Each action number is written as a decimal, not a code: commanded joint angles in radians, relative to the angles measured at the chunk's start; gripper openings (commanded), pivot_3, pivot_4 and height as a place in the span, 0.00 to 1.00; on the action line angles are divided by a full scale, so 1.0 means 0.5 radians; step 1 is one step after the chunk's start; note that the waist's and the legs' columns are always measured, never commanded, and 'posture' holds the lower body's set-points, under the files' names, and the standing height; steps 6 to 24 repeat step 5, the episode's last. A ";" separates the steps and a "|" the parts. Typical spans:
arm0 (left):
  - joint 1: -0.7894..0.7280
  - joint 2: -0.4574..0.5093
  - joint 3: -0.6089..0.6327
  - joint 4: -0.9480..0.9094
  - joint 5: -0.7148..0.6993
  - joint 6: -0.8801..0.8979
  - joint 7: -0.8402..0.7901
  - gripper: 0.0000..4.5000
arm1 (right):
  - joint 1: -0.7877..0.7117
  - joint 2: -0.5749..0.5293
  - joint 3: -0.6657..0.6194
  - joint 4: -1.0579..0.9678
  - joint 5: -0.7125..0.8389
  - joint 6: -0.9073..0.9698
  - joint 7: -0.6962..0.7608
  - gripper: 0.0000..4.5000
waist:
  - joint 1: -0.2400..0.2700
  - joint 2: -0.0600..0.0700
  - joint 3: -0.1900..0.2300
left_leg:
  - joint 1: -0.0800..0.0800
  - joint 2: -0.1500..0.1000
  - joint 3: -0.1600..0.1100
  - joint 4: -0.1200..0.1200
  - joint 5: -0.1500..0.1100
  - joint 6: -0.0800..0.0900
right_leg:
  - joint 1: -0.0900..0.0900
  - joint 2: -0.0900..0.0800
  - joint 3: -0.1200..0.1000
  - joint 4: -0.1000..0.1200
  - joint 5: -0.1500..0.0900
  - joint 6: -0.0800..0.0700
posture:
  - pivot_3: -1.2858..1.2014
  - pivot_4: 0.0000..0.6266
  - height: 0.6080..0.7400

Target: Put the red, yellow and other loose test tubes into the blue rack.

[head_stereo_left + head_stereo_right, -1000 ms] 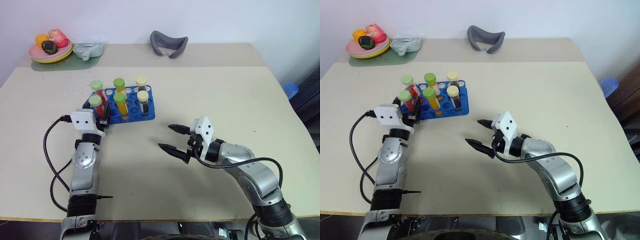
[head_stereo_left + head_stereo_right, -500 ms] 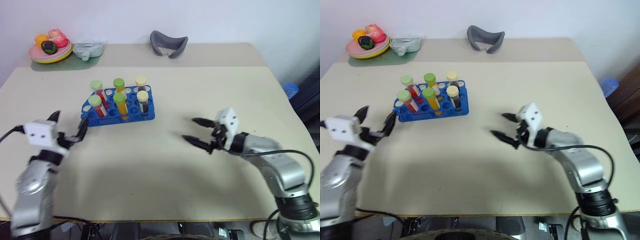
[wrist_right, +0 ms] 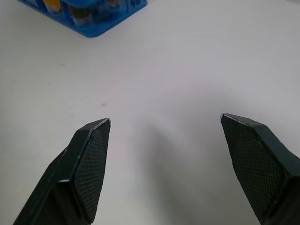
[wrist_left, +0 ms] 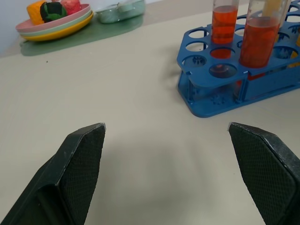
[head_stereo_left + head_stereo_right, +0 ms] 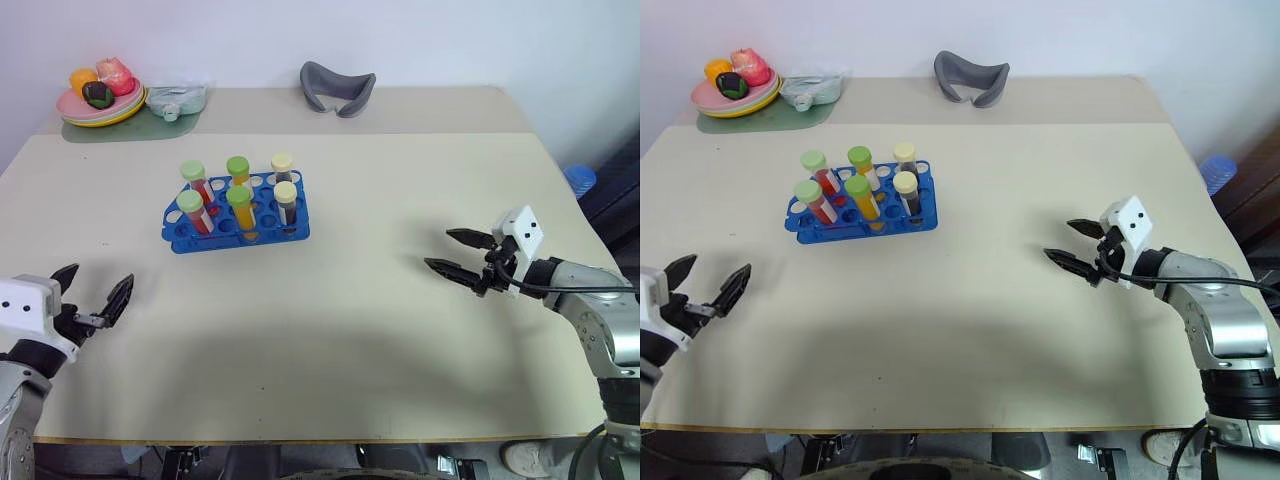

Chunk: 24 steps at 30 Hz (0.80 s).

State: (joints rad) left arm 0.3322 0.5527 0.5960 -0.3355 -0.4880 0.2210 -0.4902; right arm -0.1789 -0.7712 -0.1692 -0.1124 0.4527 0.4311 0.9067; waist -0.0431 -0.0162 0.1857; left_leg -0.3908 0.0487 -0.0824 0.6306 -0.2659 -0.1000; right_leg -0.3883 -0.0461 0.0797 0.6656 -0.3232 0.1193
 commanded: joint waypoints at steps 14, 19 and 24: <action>-0.048 -0.018 -0.022 -0.062 0.001 0.028 0.012 0.95 | 0.035 0.053 -0.030 -0.105 0.000 -0.055 -0.051 0.86 | -0.002 0.000 0.000 | 0.000 0.000 0.000 0.000 0.000 0.000 | 0.000 0.000 0.000 0.000 0.000 0.000 | 0.52 0.24 1.00; -0.048 -0.018 -0.022 -0.062 0.001 0.028 0.012 0.95 | 0.035 0.053 -0.030 -0.105 0.000 -0.055 -0.051 0.86 | -0.002 0.000 0.000 | 0.000 0.000 0.000 0.000 0.000 0.000 | 0.000 0.000 0.000 0.000 0.000 0.000 | 0.52 0.24 1.00; -0.048 -0.018 -0.022 -0.062 0.001 0.028 0.012 0.95 | 0.035 0.053 -0.030 -0.105 0.000 -0.055 -0.051 0.86 | -0.002 0.000 0.000 | 0.000 0.000 0.000 0.000 0.000 0.000 | 0.000 0.000 0.000 0.000 0.000 0.000 | 0.52 0.24 1.00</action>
